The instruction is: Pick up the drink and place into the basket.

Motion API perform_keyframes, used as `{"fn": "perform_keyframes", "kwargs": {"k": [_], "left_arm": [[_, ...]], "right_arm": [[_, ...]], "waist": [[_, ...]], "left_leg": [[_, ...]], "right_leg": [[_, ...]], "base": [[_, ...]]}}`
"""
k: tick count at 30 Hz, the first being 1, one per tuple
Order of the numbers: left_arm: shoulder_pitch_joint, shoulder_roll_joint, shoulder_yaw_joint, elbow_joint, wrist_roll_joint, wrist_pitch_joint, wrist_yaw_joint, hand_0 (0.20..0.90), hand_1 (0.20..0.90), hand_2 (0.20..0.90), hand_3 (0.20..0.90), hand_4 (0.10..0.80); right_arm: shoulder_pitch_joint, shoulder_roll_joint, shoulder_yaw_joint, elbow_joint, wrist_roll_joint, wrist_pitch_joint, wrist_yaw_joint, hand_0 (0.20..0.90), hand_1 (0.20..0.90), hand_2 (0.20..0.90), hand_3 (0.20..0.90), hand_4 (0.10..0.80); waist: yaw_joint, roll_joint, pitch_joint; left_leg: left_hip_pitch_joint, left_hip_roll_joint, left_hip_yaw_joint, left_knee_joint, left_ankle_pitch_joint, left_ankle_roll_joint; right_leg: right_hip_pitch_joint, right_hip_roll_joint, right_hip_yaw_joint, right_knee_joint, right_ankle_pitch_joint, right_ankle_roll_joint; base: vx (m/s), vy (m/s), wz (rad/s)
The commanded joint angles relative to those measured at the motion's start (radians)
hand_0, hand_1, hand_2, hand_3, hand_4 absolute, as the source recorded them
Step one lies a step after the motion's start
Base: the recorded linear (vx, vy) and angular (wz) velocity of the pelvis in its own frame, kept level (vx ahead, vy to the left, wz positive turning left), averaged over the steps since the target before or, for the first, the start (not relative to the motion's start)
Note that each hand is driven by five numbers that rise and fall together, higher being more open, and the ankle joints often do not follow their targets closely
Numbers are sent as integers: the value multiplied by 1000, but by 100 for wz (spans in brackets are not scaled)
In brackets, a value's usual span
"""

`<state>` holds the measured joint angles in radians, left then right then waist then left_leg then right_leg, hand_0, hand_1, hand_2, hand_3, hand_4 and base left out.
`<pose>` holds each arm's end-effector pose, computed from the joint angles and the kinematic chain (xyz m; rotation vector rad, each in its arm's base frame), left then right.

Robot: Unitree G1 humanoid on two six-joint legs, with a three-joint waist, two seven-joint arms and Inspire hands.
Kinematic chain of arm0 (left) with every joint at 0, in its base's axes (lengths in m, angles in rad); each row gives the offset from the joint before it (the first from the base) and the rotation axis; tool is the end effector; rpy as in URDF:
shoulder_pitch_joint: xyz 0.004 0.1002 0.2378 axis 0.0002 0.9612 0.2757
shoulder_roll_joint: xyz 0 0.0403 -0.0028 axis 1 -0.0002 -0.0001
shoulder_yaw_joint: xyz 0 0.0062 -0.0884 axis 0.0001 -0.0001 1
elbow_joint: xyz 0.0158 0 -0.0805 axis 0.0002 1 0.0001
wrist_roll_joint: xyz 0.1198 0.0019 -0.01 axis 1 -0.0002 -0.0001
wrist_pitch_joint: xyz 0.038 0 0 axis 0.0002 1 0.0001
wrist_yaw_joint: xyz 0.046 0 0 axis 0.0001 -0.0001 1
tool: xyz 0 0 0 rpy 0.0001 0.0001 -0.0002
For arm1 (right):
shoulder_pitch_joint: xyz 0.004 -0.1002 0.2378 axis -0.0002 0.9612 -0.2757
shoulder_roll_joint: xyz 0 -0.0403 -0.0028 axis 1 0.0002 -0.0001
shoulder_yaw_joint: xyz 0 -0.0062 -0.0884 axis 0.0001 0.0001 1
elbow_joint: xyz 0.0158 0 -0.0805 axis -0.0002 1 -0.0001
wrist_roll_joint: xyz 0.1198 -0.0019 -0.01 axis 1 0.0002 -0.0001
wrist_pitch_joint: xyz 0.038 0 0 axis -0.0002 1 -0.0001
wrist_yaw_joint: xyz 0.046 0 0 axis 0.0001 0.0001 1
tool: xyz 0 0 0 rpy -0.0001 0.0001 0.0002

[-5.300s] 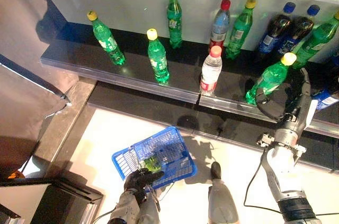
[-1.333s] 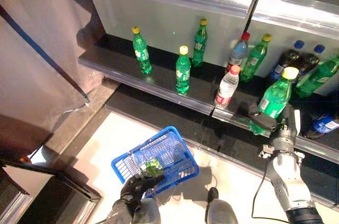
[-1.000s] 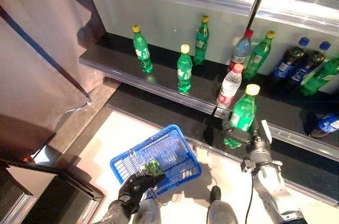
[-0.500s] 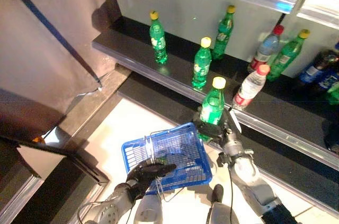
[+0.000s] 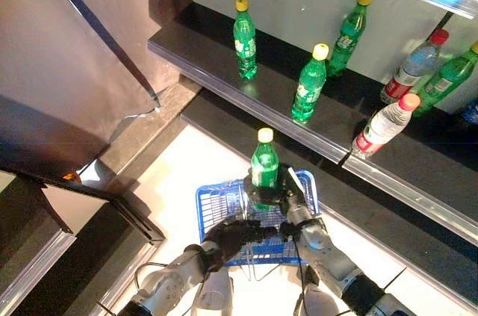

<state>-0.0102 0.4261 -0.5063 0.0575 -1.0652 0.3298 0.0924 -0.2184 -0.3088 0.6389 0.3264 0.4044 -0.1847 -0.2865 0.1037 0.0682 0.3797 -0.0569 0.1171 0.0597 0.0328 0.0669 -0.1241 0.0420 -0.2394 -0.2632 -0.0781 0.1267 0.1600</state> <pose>0.1896 0.1232 0.0121 -0.5169 0.7210 -0.3603 0.2244 -0.0925 0.0167 -0.0466 0.1238 0.2511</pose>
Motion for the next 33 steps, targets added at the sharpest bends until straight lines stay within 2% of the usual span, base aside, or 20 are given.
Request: {"fn": "perform_keyframes", "kwargs": {"k": [1,6,10,12,17,21,27,33], "left_arm": [[-124,-48,-41,-245,-67,-166,-196,300,300,300,200,100],[-115,-56,-58,-223,-141,-115,-290,300,300,300,200,100],[-133,-57,-92,-200,-156,-131,-344,300,300,300,200,100],[-139,-57,-94,-196,-161,-131,-347,300,300,300,200,100],[-154,-62,-97,-184,-171,-133,-359,300,300,300,200,100],[-152,-84,-91,-180,-164,-147,-337,300,300,300,200,100],[-134,-94,-78,-201,-170,-136,-310,300,300,300,200,100],[-99,-99,-61,-221,-175,-112,-290,300,300,300,200,100]], "right_arm": [[-126,53,28,-75,-126,-143,11,300,300,300,200,100],[-114,20,38,17,-277,-160,-90,300,300,300,200,100],[-135,-5,55,87,-392,-154,-189,300,300,300,200,100],[-140,-7,54,99,-397,-154,-209,300,300,300,200,100],[-149,-5,24,146,-401,-165,-345,300,300,300,200,100],[-132,19,-46,157,-390,-225,-515,300,300,300,200,100],[-93,51,-122,90,-345,-317,-531,300,300,300,200,100],[-46,77,-175,-12,-231,-411,-416,300,300,300,200,100]], "waist": [[1,5,-96],[3,4,-106],[1,4,-103],[1,5,-101],[-7,9,-93],[-20,17,-84],[-35,24,-79],[-44,21,-88]], "left_leg": [[-51,-39,27,33,48,51],[-51,-44,24,29,44,53],[-58,-49,19,31,42,55],[-59,-50,19,30,43,55],[-63,-52,21,25,42,56],[-59,-50,28,14,43,59],[-49,-46,36,5,40,65],[-35,-38,40,-1,37,67]], "right_leg": [[10,-12,33,48,-16,-41],[12,-16,25,50,-18,-42],[3,-21,21,55,-15,-40],[1,-22,21,56,-15,-41],[-11,-23,24,60,-14,-42],[-24,-23,32,67,-12,-42],[-34,-23,42,73,-11,-43],[-33,-21,46,72,-9,-42]], "base": [[17,18,3],[9,10,2],[0,0,0],[0,0,0],[-4,2,1],[-1,31,3],[0,0,0],[40,-5,-4]]}}
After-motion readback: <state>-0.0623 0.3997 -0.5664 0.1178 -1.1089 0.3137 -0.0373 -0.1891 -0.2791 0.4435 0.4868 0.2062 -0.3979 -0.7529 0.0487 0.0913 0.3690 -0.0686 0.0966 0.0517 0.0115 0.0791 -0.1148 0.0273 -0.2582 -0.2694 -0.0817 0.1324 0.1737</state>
